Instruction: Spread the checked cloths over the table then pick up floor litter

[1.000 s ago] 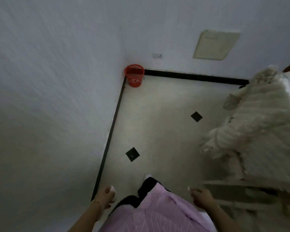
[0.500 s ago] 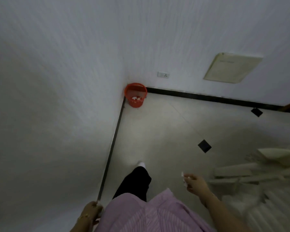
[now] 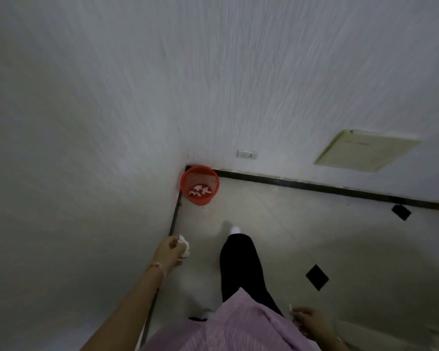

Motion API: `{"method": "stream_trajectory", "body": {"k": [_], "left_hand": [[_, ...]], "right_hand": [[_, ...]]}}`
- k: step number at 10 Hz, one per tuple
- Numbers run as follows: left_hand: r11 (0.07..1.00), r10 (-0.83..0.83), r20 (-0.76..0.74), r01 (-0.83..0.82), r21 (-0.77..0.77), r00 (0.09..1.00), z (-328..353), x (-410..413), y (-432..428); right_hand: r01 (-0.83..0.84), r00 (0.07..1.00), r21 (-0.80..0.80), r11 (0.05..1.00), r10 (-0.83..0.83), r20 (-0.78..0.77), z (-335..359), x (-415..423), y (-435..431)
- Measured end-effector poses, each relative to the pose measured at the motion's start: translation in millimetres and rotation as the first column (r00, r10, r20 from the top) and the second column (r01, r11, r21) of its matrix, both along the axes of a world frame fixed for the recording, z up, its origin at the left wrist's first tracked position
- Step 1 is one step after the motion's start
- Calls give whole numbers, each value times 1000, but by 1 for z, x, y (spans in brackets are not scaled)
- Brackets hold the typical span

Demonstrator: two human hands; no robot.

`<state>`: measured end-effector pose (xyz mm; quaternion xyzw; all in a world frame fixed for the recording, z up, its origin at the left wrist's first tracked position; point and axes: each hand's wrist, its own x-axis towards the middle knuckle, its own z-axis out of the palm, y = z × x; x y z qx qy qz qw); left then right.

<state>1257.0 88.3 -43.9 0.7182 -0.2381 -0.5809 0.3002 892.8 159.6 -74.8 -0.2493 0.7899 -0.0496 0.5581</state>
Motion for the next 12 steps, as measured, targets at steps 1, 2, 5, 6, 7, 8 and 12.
{"method": "stream_trajectory", "body": {"k": [1, 2, 5, 6, 7, 8, 12], "left_hand": [[992, 38, 41, -43, 117, 998, -16, 2, -30], [948, 67, 107, -97, 303, 992, -39, 10, -39], [805, 278, 103, -290, 518, 955, -57, 34, -129], [849, 358, 34, -341, 404, 933, -63, 33, -201], [845, 448, -13, -418, 333, 894, -84, 35, -274], [835, 489, -65, -445, 324, 870, -105, 38, -328], [848, 447, -35, -411, 335, 894, -151, 64, -352]], "right_hand": [[-70, 998, -12, 998, 69, -12, -4, 3, -85], [-170, 985, -38, 985, 170, 13, 1, 17, -178], [-312, 917, -149, 938, 339, 211, 18, 136, -402], [-286, 908, -132, 949, 313, 278, 6, 179, -438], [-268, 912, -113, 957, 290, 290, -20, 210, -463], [-247, 918, -67, 967, 256, 305, -51, 231, -479], [-121, 920, 95, 988, 76, 384, -100, 235, -499]]}}
